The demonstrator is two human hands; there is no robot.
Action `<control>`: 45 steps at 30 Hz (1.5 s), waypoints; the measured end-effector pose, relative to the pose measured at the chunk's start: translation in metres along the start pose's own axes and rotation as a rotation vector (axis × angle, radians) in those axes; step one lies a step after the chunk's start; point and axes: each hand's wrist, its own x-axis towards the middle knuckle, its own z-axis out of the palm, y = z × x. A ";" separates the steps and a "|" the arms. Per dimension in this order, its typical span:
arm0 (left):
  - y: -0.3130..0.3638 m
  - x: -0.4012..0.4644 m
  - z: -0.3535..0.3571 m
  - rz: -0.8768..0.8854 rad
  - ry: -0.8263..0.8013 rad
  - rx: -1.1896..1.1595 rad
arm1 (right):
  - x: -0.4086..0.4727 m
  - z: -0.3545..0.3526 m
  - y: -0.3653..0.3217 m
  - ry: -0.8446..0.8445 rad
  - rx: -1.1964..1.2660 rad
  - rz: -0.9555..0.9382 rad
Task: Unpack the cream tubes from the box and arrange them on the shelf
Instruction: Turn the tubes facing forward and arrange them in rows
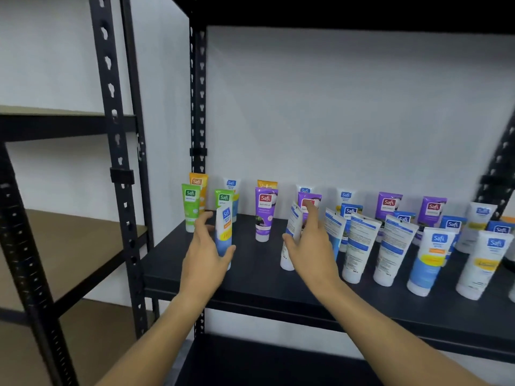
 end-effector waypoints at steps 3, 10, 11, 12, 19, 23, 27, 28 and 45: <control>-0.005 -0.004 0.008 0.004 0.029 0.026 | -0.001 0.004 0.005 0.008 0.053 0.030; -0.015 -0.010 0.016 0.012 0.041 0.036 | -0.015 0.015 0.015 -0.027 0.147 0.082; -0.016 -0.010 0.016 0.017 0.038 0.035 | -0.017 0.017 0.016 -0.030 0.143 0.083; -0.017 -0.010 0.016 0.022 0.032 0.034 | -0.018 0.018 0.018 -0.033 0.133 0.080; -0.028 -0.002 0.008 0.074 -0.022 0.046 | -0.018 0.019 0.022 -0.028 0.161 0.055; -0.039 0.009 -0.004 0.069 -0.116 -0.041 | -0.019 0.023 0.019 -0.027 0.173 0.047; -0.047 0.019 -0.014 0.026 -0.203 -0.116 | -0.020 0.029 0.016 -0.002 0.174 0.050; -0.048 0.020 -0.015 0.017 -0.215 -0.123 | -0.020 0.030 0.015 0.009 0.177 0.052; -0.038 0.004 0.014 -0.042 0.072 0.043 | -0.029 0.038 0.021 -0.039 0.240 0.066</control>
